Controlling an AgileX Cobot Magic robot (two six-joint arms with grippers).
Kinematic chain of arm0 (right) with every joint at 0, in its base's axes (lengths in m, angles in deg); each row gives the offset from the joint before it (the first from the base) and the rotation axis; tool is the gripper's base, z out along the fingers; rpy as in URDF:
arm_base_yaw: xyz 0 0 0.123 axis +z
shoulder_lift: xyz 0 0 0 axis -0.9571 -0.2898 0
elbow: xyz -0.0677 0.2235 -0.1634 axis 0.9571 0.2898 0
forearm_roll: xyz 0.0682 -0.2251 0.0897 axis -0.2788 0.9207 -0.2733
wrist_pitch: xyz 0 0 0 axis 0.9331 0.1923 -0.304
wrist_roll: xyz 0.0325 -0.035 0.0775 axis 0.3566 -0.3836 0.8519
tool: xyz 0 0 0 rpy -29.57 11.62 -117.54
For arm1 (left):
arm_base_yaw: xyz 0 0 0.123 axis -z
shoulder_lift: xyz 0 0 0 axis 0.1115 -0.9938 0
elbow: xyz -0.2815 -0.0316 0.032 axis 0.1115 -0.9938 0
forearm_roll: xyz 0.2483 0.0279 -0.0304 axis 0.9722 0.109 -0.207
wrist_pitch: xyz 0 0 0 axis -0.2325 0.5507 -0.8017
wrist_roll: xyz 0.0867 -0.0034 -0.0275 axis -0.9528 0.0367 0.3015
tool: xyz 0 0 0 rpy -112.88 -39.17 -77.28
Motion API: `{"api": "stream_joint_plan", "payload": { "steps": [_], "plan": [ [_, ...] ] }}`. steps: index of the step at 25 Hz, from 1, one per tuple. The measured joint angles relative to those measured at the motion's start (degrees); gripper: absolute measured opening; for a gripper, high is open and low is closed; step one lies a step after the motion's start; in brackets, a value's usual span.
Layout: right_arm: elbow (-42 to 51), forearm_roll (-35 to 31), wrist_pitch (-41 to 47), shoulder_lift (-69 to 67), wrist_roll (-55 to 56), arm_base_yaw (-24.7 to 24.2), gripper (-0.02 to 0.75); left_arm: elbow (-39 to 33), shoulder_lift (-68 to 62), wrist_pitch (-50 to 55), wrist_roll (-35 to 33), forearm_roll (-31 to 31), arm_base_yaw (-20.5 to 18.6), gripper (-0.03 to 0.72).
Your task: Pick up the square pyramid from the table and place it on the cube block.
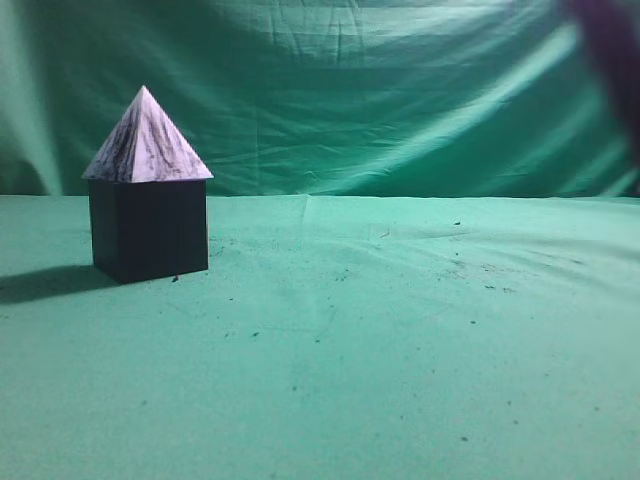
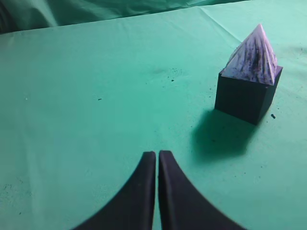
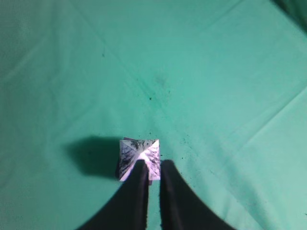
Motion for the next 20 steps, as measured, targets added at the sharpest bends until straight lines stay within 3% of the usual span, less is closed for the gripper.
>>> {"api": "stream_joint_plan", "payload": {
  "steps": [1,8,15,20],
  "plan": [
    [1.61,0.0,0.12,2.42,0.6,0.0,0.0,0.0,0.0,0.0,0.0,0.0,0.0,0.0],
    [26.54,-0.46,-0.8,22.86,5.29,0.0,0.0,0.0,0.0,0.0,0.0,0.0,0.0,0.0],
    [53.65,-2.36,-18.7,44.62,6.65,0.0,0.0,0.0,0.0,0.0,0.0,0.0,0.0,0.0],
    [65.1,-2.71,-27.1,57.34,6.28,0.0,0.0,0.0,0.0,0.0,0.0,0.0,0.0,0.0]
  ]
}}
